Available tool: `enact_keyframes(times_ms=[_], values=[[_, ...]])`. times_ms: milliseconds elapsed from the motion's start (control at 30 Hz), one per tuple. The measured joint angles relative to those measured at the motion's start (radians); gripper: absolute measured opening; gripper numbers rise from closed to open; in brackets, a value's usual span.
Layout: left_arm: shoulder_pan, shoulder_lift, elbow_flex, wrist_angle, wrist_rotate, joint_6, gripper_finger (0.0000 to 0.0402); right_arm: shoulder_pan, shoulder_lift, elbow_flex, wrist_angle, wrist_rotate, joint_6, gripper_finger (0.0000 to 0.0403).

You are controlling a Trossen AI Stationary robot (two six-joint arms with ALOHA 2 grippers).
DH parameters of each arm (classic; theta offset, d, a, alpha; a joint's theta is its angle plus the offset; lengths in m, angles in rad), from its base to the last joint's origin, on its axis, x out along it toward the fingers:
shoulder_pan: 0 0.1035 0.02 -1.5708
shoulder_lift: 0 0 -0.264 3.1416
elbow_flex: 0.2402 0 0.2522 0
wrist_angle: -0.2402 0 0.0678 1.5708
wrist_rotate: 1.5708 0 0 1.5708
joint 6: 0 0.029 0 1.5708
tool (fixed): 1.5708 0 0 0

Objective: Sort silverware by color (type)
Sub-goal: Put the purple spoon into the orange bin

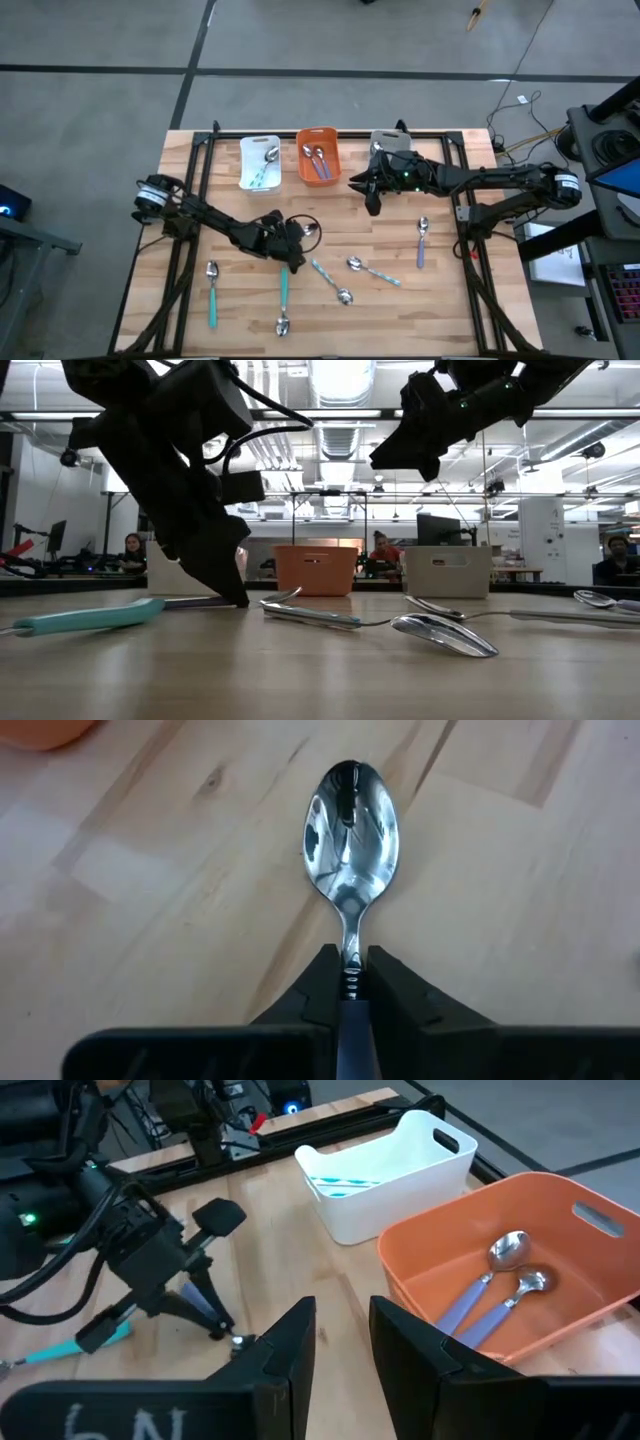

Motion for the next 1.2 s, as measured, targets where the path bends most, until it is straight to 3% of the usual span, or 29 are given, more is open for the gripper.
enact_keyframes(times_ms=[200,533,700,833,1000,1200], values=[[0.001,-0.011,-0.001,0.0,0.004,-0.014,0.0013,0.023,0.0,0.0,0.0,0.0,0.009,0.0081],[0.018,-0.085,-0.002,0.005,0.043,0.111,0.0006,0.05,0.0,0.0,-0.004,0.001,0.012,0.0072],[0.029,-0.159,-0.009,0.005,0.146,0.272,0.0003,0.049,0.0,0.0,-0.005,0.01,0.032,0.0077],[0.06,-0.272,-0.083,0.002,0.297,0.448,0.0002,0.049,0.0,0.0,-0.005,0.011,0.098,0.0073],[0.106,-0.431,-0.229,0.071,0.289,0.527,0.0001,0.049,0.0,0.0,-0.001,0.105,0.166,0.0065],[0.109,-0.513,-0.393,0.279,0.291,0.527,0.0,0.049,0.0,0.0,0.015,0.219,0.197,0.0064]])
